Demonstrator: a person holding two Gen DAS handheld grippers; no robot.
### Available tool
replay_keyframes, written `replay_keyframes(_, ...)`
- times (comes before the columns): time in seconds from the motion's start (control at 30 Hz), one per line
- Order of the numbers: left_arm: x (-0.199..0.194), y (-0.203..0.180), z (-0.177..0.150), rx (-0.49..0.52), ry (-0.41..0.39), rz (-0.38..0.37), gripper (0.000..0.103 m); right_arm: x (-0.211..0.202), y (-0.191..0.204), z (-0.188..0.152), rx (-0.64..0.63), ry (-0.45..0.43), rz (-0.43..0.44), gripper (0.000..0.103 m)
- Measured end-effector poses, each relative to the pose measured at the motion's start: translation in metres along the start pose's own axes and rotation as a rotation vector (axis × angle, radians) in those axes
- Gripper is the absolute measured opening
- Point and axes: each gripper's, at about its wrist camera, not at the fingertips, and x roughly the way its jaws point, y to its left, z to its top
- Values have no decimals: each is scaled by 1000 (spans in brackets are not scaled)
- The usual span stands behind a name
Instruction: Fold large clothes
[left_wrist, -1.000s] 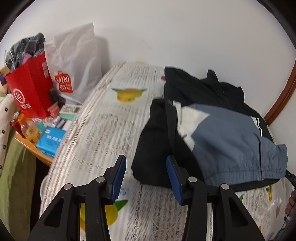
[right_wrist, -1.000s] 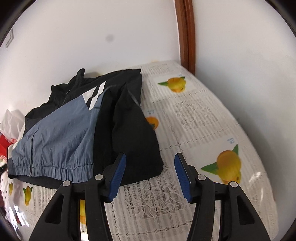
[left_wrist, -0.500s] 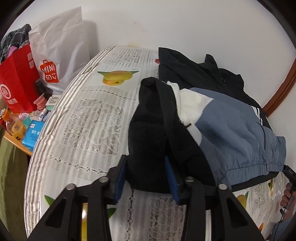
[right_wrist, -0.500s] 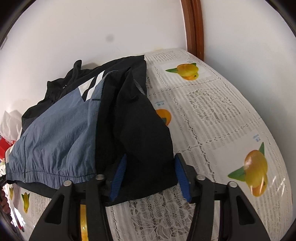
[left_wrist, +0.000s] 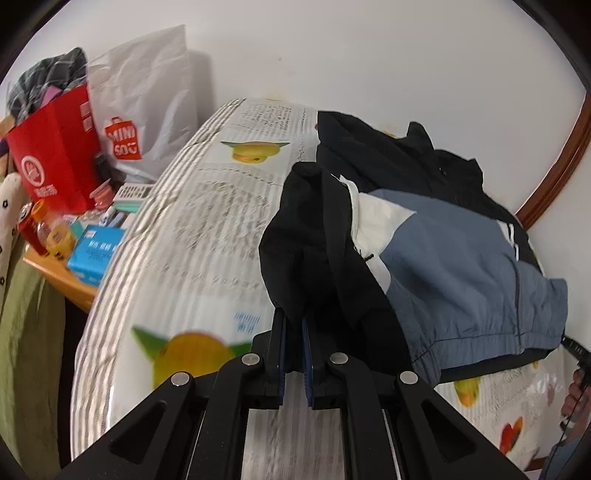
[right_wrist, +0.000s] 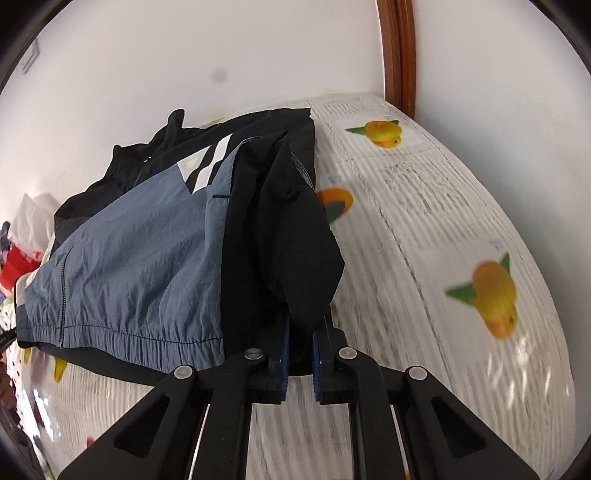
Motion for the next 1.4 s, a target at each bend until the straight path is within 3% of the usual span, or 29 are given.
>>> replay_keyframes(0.33,-29,3,-50,26,9,9,8,-32,-1,-42,-24,5,-35,10)
replay_keyframes(0.47,-38,4,-60,31,13,24,14,-44,-3,-49,-22,4,-68,15)
replay_keyframes(0.53,-45,3,-62,36,2,55,19,-56,-3,-47,0,-12,-90,15)
replay_keyframes(0.6,-54,1,-62,43,-25,65,33,-71,0,-45,-2,-56,-78,16)
replay_keyframes(0.67,-64,-2,-60,41,-53,32,42,-84,10,-41,-32,-91,-54,19)
replay_keyframes(0.73,-72,-8,-60,48,-76,-10,45,-88,24,-37,-67,-117,-18,35)
replay_keyframes(0.83,-71,-14,-62,43,-73,-63,50,-80,43,-36,-102,-110,9,40)
replay_keyframes(0.9,-63,-17,-64,32,-47,-102,50,-67,50,-38,-114,-92,0,40)
replay_keyframes(1.1,-38,-22,-66,29,11,-129,50,-46,54,-40,-87,-75,-24,38)
replay_keyframes(1.23,-32,-31,-67,42,9,-114,50,-43,56,-42,-108,-87,-63,16)
replay_keyframes(1.33,-34,-40,-67,62,-8,-98,36,-48,54,-44,-112,-108,-55,11)
replay_keyframes(1.4,-37,-45,-66,80,-21,-83,21,-53,54,-45,-111,-123,-52,9)
